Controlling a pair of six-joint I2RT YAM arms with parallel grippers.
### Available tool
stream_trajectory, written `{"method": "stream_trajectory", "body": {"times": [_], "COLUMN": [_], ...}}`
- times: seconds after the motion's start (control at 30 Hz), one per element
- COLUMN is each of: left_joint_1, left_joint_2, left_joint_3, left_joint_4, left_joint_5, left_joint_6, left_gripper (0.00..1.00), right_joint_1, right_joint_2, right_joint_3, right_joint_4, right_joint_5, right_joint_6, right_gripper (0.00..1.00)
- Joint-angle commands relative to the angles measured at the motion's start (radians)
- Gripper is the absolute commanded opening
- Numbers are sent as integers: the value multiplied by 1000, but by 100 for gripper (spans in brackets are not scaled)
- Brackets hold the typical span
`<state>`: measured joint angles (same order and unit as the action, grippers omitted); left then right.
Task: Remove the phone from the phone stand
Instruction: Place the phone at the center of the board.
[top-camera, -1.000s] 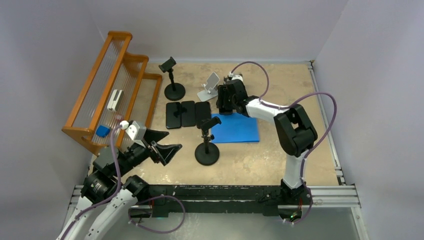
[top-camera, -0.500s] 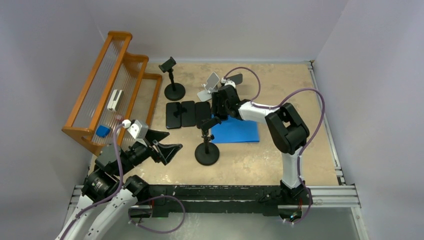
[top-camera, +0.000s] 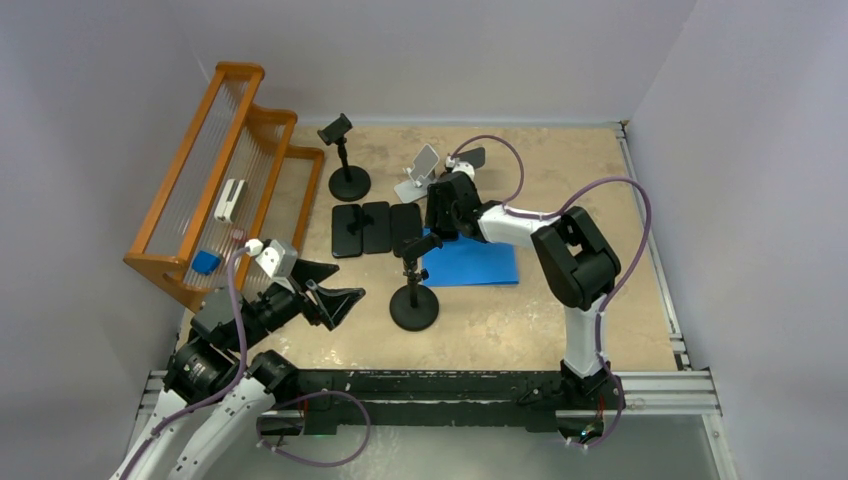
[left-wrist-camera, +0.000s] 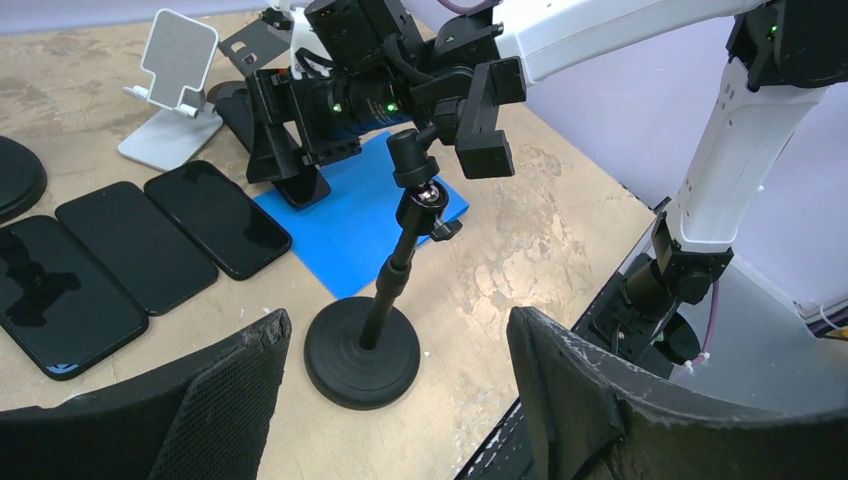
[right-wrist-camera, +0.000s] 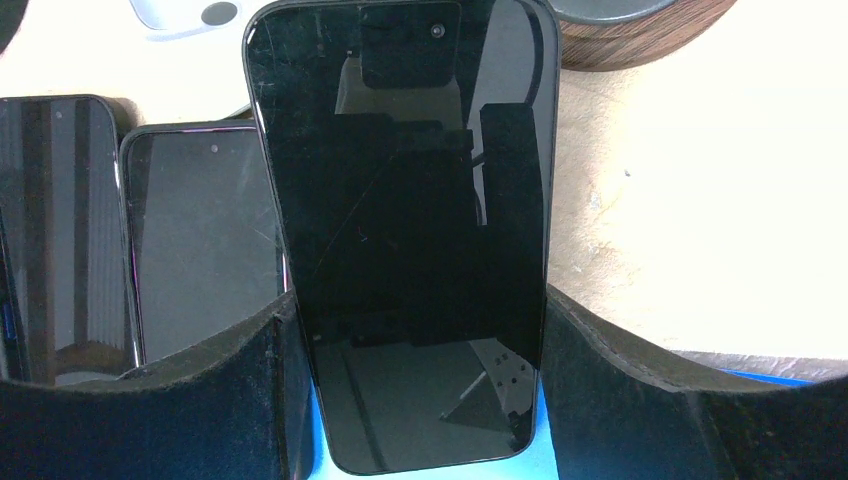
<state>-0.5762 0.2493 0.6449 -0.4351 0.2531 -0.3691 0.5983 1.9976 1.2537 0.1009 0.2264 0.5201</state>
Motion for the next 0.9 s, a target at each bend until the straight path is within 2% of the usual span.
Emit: {"method": "stream_trajectory", "body": {"times": [0.0,0.1,0.23,0.37,0.6,0.73,0.87], "left_joint_1": [5,4,5,5,4,5,4], "left_joint_2": [6,7,8,11,13,25,56], "left_joint_3": [7,7,8,9,9,11,20], "left_joint_4": [25,23,23,22,21,18,10], "left_joint_5": [-7,-7,-7,-7,-9,-13,-14], "left_joint_6": [24,24,24,24,24,18,10], "left_gripper": [77,77,77,77,77,77,78], "right_joint_1": [-2,-1,-2,-2,-2,-2,-2], "right_joint_2": [-21,-15,-27,-40,-88,-126,-135], "right_joint_3": [-24,-38,-72,-88,-110,-119,-114], "right_joint_4": [-3,9,38,43,60,65,60], "right_joint_5": [21,5,-29,-53,-68,-82,-95], "right_joint_6": [8,5,5,5,16,18,12], "right_gripper": [0,10,30,42,58,70,72]}}
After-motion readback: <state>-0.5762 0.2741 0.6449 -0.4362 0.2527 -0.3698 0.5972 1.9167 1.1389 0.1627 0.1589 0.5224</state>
